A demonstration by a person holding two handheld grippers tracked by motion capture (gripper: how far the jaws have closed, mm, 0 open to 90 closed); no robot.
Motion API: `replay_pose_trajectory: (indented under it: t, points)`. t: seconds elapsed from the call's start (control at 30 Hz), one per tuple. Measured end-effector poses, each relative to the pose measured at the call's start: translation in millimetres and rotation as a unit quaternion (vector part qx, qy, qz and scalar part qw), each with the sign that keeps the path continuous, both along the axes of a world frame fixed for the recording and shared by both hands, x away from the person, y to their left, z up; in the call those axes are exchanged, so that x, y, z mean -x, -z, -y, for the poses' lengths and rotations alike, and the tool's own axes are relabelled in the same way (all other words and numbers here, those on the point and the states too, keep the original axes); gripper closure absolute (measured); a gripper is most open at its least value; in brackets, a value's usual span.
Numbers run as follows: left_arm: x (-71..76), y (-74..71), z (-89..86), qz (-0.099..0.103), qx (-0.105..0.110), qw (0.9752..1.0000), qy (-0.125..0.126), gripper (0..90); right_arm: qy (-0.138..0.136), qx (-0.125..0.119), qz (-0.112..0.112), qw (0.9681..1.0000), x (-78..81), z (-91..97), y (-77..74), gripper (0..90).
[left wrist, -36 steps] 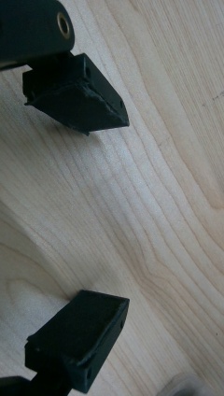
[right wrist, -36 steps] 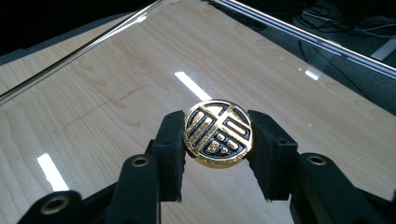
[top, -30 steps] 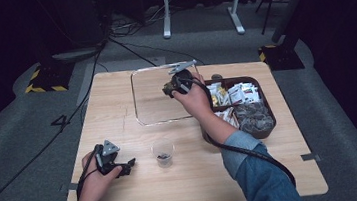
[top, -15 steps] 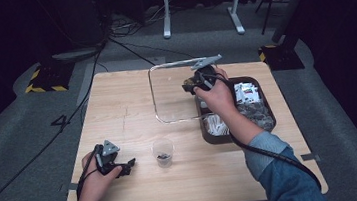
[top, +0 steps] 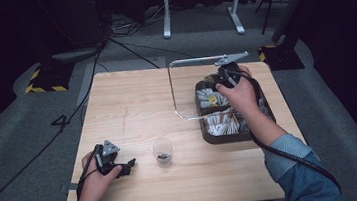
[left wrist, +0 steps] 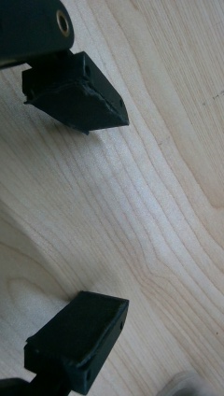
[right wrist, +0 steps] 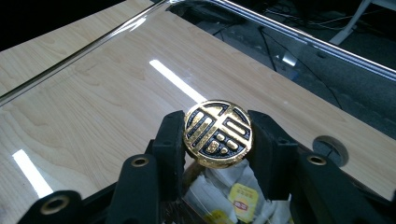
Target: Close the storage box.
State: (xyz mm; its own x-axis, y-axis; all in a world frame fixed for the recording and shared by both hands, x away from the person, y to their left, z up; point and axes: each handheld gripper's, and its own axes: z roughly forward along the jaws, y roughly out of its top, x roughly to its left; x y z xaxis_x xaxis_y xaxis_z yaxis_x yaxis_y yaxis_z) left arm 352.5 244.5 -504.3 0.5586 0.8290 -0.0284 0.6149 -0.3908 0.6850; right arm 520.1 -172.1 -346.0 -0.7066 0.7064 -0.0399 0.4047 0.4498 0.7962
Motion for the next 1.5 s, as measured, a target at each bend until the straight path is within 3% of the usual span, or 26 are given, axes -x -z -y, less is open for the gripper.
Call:
replay_pose_trajectory:
  t: [0.6, 0.83, 1.17, 1.5]
  points:
    - [1.7, -0.1, -0.2, -0.001, -0.001, 1.0000, 0.000, 12.3, 0.050, 0.009, -0.011, 0.9986, 6.6, 60.9, 0.6, 58.5]
    - [1.7, -0.1, -0.3, -0.001, 0.000, 1.0000, 0.000, 12.4, 0.063, 0.011, -0.014, 0.9978, 6.5, 76.3, 3.7, 58.6]
    - [1.6, -0.1, -0.4, -0.001, 0.001, 1.0000, 0.000, 12.4, 0.068, 0.023, -0.023, 0.9971, -1.1, 93.0, 22.9, 58.5]
    - [1.6, -0.1, -0.4, -0.001, 0.000, 1.0000, 0.000, 12.3, 0.057, 0.025, -0.034, 0.9975, -2.3, 92.1, 45.6, 58.5]
